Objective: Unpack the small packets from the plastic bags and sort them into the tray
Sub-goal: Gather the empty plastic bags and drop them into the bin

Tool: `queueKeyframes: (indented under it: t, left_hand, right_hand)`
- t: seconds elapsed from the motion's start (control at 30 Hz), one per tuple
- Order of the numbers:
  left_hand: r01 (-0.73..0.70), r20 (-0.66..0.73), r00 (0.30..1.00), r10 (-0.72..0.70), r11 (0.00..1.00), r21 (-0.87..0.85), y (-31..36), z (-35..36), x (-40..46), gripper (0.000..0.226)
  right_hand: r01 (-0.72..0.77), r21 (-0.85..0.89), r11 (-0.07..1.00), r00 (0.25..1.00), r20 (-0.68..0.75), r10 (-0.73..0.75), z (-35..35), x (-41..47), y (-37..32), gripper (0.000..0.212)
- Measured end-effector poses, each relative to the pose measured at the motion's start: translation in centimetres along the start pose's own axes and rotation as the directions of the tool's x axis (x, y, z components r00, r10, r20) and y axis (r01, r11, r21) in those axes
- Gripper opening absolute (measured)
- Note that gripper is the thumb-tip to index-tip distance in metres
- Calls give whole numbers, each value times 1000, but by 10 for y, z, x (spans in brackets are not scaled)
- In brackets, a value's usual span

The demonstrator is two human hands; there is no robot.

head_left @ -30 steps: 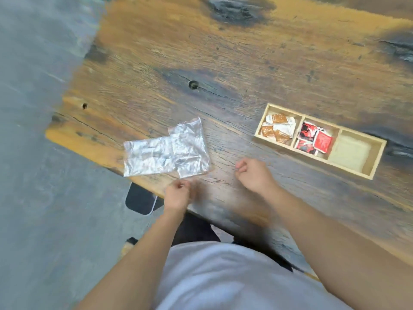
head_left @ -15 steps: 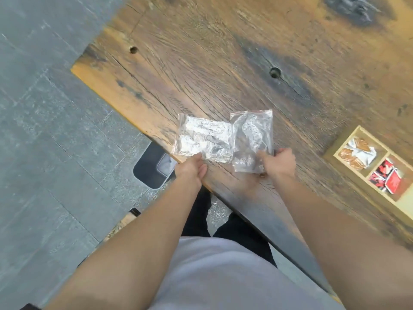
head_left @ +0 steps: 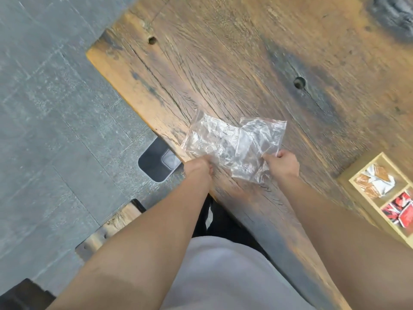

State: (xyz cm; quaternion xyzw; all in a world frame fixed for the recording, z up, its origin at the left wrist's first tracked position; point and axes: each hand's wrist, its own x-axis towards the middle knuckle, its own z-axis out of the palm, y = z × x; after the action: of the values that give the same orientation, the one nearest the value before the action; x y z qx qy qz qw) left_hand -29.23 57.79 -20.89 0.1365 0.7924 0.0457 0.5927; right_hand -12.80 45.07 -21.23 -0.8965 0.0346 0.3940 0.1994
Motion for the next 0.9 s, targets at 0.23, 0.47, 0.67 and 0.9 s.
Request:
queueKeyframes:
  t: [0.23,0.47,0.67,0.9]
  left_hand:
    - [-269,-92,959,269,963,6,13,-21,-6,15]
    - [-376,-160,923,351,912,-167,36,-120,1,27]
    - [-297,-169,954,249,868,-397,36,-206,28,19]
    - [-116,-173,984,34,865,-488,28,-288,90,22]
  right_hand:
    - [41,257,966,962,253,-108,-5,-10,-33,25]
    - [169,309,936,867,404,-290,47,-42,-98,28]
    - [351,131,927,762,536,-364,119,-97,-129,27]
    - [337,-78,938,816,522,-250,220,-152,-139,24]
